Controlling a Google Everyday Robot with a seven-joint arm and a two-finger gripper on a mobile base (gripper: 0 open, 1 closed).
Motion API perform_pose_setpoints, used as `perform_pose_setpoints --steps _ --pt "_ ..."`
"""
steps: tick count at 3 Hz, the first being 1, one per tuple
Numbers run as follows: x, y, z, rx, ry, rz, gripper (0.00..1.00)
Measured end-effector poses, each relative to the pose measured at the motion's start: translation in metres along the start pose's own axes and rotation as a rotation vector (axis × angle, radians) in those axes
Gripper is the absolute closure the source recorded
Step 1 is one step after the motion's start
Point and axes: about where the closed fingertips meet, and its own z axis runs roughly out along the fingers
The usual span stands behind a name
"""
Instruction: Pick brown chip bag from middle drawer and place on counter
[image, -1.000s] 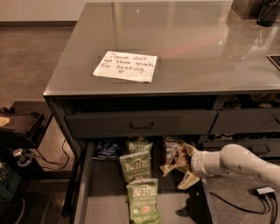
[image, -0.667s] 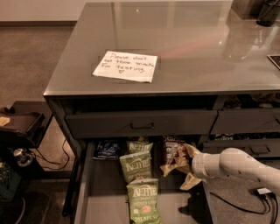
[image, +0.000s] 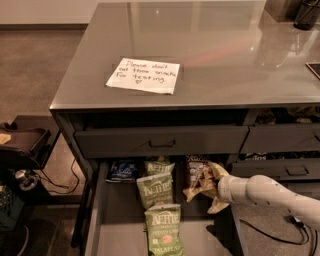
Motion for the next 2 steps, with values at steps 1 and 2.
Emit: perform_pose_setpoints --steps 1,2 --pt "0.007 -0.003 0.012 0.02 0.013 -0.031 0.19" --pt "0.015 -0.001 0.026 0.01 0.023 -0.042 0.34"
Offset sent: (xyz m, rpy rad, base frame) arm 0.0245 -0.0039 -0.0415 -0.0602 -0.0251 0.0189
